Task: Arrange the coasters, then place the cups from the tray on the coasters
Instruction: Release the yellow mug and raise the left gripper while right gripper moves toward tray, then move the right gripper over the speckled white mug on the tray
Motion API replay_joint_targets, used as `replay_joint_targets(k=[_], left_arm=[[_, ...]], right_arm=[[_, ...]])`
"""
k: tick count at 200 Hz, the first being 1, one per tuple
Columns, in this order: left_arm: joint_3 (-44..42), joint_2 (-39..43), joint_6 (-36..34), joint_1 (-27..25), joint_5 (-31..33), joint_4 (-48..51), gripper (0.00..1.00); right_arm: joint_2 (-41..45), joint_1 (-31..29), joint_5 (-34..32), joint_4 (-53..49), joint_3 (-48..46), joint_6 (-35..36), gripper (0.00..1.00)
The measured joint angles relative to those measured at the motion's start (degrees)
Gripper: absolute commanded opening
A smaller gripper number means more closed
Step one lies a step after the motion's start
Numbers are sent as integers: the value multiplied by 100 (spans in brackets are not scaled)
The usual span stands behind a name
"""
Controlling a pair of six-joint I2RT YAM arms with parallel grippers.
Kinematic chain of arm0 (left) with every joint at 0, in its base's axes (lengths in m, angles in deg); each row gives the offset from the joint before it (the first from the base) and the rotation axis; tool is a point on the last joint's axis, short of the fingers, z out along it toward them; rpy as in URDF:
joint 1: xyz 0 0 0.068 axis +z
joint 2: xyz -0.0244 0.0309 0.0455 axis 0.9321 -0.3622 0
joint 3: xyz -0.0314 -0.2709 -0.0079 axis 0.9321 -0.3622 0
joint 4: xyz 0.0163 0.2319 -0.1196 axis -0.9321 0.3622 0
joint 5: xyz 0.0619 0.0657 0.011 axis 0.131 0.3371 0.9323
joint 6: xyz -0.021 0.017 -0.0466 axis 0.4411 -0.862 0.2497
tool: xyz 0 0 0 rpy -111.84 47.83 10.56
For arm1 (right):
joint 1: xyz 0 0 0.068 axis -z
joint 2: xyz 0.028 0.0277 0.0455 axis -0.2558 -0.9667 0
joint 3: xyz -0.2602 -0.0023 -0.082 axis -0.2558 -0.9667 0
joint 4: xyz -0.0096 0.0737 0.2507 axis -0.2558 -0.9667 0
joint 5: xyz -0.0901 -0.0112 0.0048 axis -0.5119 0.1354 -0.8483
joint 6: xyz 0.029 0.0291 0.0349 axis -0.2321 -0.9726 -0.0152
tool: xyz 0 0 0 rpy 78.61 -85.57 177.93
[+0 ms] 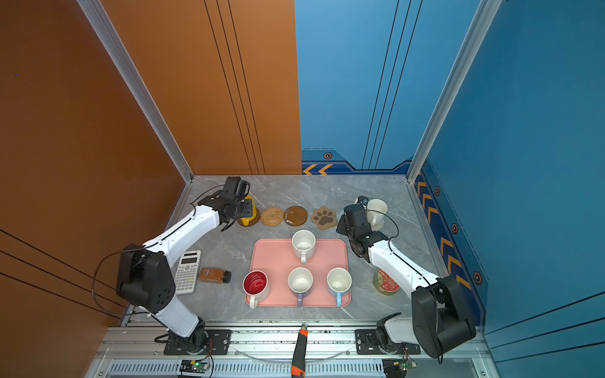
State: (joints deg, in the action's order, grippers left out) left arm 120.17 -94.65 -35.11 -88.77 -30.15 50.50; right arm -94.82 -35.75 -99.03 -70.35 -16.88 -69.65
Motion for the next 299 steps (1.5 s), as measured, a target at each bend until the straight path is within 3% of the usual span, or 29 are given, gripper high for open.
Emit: replay_joint_targets(k=[58, 131, 231, 299], left_arm=[[-267, 988, 39, -1102, 1091, 11, 50], [-1314, 1499, -122, -2131, 2026, -732, 52], [-2605, 1816, -734, -2452, 2188, -2837, 56], [-2922, 1873, -1021, -2452, 2177, -3681, 74]], right_arm=[[146, -2, -4, -52, 0, -22, 43], [146, -293, -308, -592, 328, -13, 55], [-74, -933, -343, -1141, 997, 33, 65], [59, -1508, -328, -1705, 1231, 94, 65]])
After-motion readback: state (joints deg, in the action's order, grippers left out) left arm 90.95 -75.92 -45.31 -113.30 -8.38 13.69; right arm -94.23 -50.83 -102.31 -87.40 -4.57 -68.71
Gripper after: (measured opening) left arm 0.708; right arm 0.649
